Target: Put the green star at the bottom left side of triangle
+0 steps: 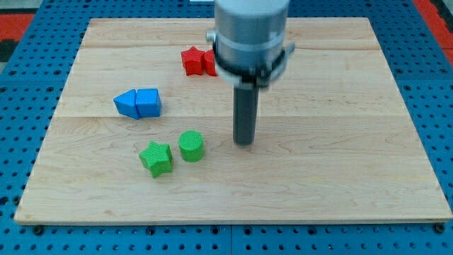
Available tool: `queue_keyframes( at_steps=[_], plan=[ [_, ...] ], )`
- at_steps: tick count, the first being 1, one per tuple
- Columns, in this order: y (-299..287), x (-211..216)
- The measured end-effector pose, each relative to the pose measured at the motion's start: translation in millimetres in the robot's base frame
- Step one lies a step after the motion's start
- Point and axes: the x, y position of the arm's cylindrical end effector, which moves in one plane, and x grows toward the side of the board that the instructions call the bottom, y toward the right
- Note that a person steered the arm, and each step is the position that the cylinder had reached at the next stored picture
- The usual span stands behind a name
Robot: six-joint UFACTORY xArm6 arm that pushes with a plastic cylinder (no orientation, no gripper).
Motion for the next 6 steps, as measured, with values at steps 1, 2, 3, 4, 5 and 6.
queue_keyframes(
  at_steps=[1, 2, 3, 4, 5, 6],
  plan=[
    [-82.7, 23.8],
    [-151.1, 11.0],
    [-202.3, 1.1],
    [-149.5, 27.2],
    [-129.8, 17.4],
    [-113.2, -8.4]
  ],
)
